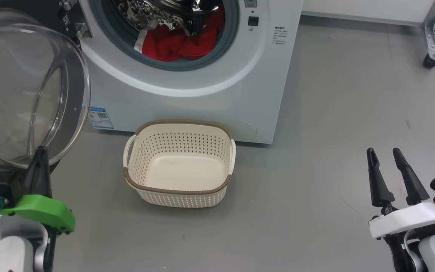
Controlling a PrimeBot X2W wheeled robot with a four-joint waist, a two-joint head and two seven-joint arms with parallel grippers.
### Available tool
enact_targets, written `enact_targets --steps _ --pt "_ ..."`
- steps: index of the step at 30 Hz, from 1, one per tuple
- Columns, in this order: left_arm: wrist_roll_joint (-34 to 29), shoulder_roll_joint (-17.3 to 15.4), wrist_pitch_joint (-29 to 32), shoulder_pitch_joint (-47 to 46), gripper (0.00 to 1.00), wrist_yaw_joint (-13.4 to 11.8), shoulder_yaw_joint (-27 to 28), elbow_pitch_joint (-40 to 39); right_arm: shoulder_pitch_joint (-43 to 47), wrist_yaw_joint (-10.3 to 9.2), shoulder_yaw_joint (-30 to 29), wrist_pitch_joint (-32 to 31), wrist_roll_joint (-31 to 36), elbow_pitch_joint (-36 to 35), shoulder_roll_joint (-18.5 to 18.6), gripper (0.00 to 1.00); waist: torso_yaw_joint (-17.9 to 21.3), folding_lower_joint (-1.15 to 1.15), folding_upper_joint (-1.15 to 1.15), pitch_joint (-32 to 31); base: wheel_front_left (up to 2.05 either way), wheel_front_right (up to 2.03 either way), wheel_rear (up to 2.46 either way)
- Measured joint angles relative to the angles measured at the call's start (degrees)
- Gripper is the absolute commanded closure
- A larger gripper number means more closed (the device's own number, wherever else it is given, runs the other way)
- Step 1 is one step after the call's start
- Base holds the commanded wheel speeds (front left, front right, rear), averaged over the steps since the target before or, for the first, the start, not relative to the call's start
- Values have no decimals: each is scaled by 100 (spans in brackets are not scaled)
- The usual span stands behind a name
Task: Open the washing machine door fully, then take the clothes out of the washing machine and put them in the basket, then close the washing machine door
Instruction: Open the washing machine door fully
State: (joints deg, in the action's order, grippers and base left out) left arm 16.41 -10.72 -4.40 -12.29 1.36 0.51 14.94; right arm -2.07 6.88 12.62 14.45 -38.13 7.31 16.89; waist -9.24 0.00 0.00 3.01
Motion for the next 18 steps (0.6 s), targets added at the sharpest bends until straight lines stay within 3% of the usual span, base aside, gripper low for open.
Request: enact_targets --steps 18 --pt "216 642 -413 965 100 96 -275 -664 125 -152 33 0 266 18 -112 0 745 0 0 -426 0 0 0"
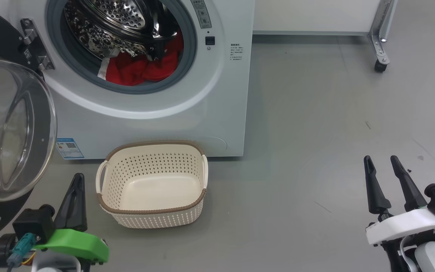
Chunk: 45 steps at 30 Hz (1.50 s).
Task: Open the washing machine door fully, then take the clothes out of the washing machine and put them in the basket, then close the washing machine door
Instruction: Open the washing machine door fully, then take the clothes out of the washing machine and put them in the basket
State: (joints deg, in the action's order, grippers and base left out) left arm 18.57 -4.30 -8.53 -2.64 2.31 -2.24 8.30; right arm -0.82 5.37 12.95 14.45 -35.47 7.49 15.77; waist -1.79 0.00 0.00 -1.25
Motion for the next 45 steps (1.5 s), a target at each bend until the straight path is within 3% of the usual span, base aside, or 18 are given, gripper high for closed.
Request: enact_targets --steps 10,11,12,13,14,45 --pt "10 66 -123 254 100 -1 -234 -170 22 -7 -60 0 127 -43 -3 0 192 0 0 84 0 0 0" --pt "9 74 -145 298 74 -1 -283 -166 28 -9 -78 0 136 -48 -5 0 201 0 0 93 0 0 0" --pt "9 91 -168 332 74 -3 -310 -167 34 -25 -90 0 147 -53 -4 0 207 0 0 101 0 0 0" --pt "9 110 -171 361 56 -21 -318 -172 39 -26 -97 0 168 -56 -5 0 213 0 0 106 0 0 0" --pt "9 118 -177 387 0 -46 -321 -175 46 -26 -99 0 187 -57 -7 0 217 0 0 111 0 0 0" --pt "170 134 -374 593 0 -203 -419 -390 137 5 -145 0 387 -57 -97 0 292 0 0 168 0 0 0"
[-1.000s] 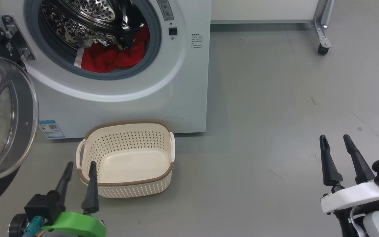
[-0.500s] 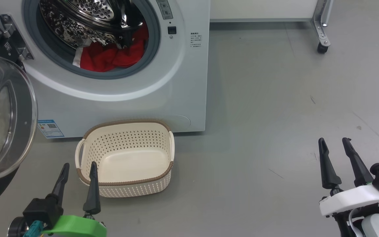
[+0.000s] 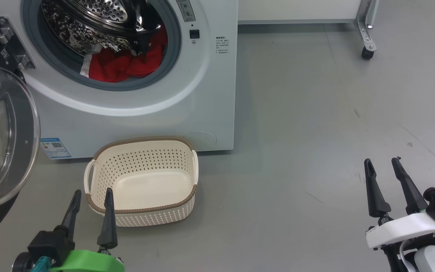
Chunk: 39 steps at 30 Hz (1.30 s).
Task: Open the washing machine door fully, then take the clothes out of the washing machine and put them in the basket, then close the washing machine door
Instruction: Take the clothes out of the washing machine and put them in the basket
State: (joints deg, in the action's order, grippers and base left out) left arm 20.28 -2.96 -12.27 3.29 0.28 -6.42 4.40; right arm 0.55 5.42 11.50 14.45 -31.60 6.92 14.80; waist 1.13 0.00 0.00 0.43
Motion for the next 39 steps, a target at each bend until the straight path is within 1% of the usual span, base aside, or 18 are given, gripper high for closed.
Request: enact_targets --steps 18,21,27,32,39 --pt "-1 1 -42 32 0 -3 -103 -60 1 8 -31 0 1 3 -22 0 9 0 0 63 0 0 0" --pt "-1 1 -42 32 0 -4 -109 -74 1 51 -38 0 1 3 -22 0 4 0 0 73 0 0 0" --pt "-2 1 -49 32 0 -8 -116 -97 1 56 -64 0 1 4 -25 0 -8 0 0 93 0 0 0" --pt "-10 2 -51 32 0 -48 -132 -109 1 56 -85 0 1 4 -33 0 -13 0 0 117 0 0 0" --pt "33 5 -92 32 0 33 -276 -175 1 57 -114 0 1 13 -46 0 -15 0 0 145 5 -19 14"
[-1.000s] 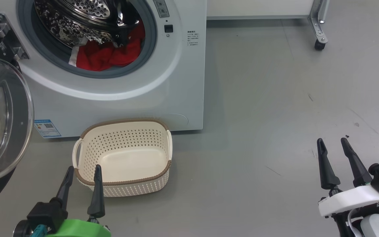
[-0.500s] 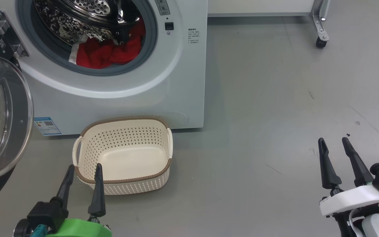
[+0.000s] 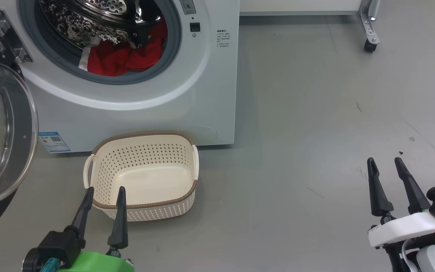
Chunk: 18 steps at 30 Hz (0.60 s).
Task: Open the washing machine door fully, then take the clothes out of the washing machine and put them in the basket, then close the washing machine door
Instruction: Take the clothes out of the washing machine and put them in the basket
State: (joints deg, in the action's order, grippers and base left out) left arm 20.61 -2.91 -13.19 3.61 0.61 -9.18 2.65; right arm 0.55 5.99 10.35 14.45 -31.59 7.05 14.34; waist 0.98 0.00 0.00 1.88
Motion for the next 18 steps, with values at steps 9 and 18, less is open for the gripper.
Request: enact_targets --steps 9,18 --pt "-1 -1 -1 -1 0 0 7 -33 -1 10 -25 0 0 23 -31 0 -2 0 0 11 19 -71 52" --pt "-2 -1 -1 -1 0 0 -4 -35 0 43 -44 0 3 52 -71 0 -24 0 0 4 53 -107 54"
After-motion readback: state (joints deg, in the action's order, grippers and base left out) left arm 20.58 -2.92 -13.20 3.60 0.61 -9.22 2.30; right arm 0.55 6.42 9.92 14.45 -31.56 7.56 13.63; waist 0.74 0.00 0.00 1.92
